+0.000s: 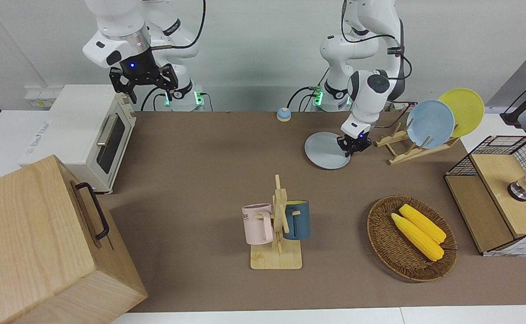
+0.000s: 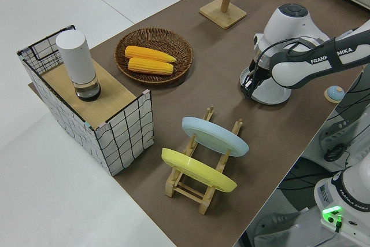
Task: Pick gray plate from table and place it on lower plate rack with left arm
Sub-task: 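Lift the gray plate's rim upward with the left gripper, then carry the gray plate with the left gripper toward the wooden rack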
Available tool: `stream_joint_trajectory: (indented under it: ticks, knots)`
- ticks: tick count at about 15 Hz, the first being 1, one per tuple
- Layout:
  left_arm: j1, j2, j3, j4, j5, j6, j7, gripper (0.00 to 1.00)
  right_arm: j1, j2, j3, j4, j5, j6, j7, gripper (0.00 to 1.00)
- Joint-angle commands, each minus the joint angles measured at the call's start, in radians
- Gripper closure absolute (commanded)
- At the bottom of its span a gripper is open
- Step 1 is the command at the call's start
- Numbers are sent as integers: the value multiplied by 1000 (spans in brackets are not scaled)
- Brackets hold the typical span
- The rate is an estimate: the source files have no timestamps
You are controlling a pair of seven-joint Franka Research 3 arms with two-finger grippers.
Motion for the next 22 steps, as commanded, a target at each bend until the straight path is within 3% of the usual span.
stream_joint_trajectory:
  ticks: [1, 12, 17, 22]
  knots:
    - [-3, 3, 16, 7, -5, -13, -1, 1000, -10, -2, 6, 6, 10, -14, 0, 11]
    - [0, -45, 34, 125, -10, -241, -1, 1000, -10, -2, 6, 6, 10, -14, 0, 11]
    - [-2, -71, 37, 142, -10, -272, -1, 1000, -10, -2, 6, 6, 10, -14, 0, 13]
    - [0, -85, 48, 262, -10, -451, -1, 1000, -10, -4, 6, 6, 10, -14, -1, 11]
